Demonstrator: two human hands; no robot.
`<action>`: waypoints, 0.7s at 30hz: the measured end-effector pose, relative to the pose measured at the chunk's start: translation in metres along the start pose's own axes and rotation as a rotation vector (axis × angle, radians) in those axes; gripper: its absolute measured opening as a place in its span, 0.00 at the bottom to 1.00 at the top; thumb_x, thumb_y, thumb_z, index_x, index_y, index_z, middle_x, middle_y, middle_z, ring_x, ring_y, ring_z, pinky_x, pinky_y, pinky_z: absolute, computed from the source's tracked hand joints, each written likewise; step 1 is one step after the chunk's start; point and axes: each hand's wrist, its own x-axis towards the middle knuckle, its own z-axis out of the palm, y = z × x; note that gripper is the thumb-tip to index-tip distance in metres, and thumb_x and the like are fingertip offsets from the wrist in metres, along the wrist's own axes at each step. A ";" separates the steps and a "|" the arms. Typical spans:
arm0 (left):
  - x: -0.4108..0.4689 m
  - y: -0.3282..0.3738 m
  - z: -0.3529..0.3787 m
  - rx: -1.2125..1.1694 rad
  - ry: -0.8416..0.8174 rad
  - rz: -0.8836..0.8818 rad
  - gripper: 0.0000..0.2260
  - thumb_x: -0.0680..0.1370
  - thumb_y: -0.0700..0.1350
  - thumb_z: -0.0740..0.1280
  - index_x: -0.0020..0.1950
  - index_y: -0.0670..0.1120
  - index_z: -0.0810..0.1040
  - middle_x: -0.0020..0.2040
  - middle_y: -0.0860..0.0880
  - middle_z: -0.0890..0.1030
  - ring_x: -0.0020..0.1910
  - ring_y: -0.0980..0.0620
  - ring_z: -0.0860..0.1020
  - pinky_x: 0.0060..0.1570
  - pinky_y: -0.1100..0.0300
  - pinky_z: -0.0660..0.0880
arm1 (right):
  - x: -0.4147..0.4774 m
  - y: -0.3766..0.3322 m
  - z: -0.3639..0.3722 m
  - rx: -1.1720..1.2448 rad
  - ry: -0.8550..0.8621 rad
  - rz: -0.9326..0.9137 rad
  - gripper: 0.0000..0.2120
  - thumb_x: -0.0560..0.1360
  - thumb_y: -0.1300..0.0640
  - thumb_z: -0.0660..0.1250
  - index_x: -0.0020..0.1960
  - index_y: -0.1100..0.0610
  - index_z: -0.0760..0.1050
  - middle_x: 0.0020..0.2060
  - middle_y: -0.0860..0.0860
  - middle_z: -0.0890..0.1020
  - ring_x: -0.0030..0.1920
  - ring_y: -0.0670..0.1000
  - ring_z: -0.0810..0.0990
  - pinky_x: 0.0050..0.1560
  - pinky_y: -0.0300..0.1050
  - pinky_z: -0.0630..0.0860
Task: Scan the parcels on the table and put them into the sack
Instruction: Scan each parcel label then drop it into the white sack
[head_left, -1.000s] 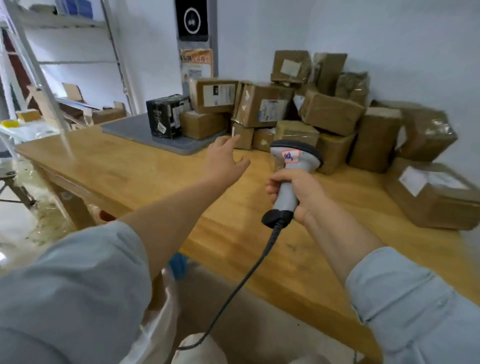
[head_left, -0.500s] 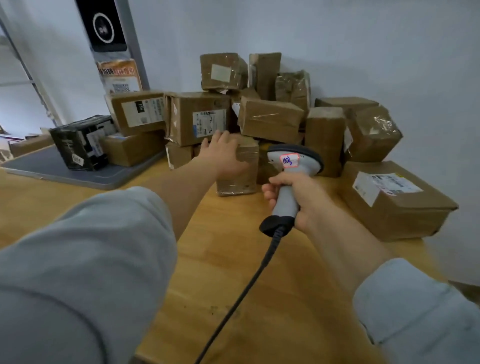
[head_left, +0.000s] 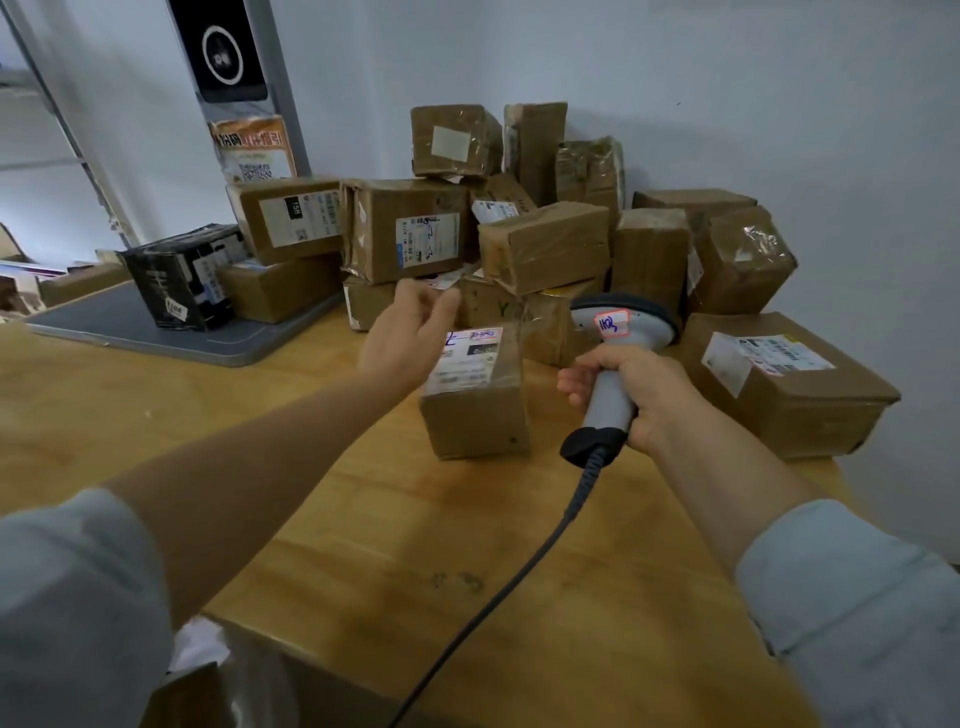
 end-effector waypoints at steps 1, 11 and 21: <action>-0.003 -0.005 0.001 -0.042 0.020 -0.146 0.18 0.81 0.55 0.57 0.63 0.44 0.71 0.54 0.50 0.76 0.50 0.50 0.73 0.47 0.55 0.69 | 0.000 0.002 -0.001 -0.013 0.022 -0.011 0.04 0.76 0.66 0.63 0.42 0.63 0.72 0.24 0.54 0.80 0.27 0.49 0.79 0.28 0.40 0.77; -0.037 -0.017 0.002 -0.480 -0.207 -0.700 0.08 0.80 0.43 0.63 0.56 0.40 0.75 0.43 0.45 0.77 0.40 0.51 0.75 0.46 0.55 0.74 | -0.021 0.025 0.028 -0.064 -0.070 0.051 0.05 0.73 0.59 0.70 0.47 0.60 0.78 0.42 0.56 0.82 0.40 0.54 0.80 0.35 0.45 0.80; -0.066 -0.029 -0.067 -0.763 -0.318 -0.797 0.14 0.76 0.45 0.68 0.57 0.42 0.68 0.53 0.38 0.73 0.50 0.42 0.75 0.61 0.45 0.70 | -0.045 0.045 0.059 -0.002 -0.157 -0.011 0.12 0.72 0.61 0.70 0.56 0.57 0.78 0.50 0.57 0.84 0.45 0.53 0.83 0.48 0.49 0.78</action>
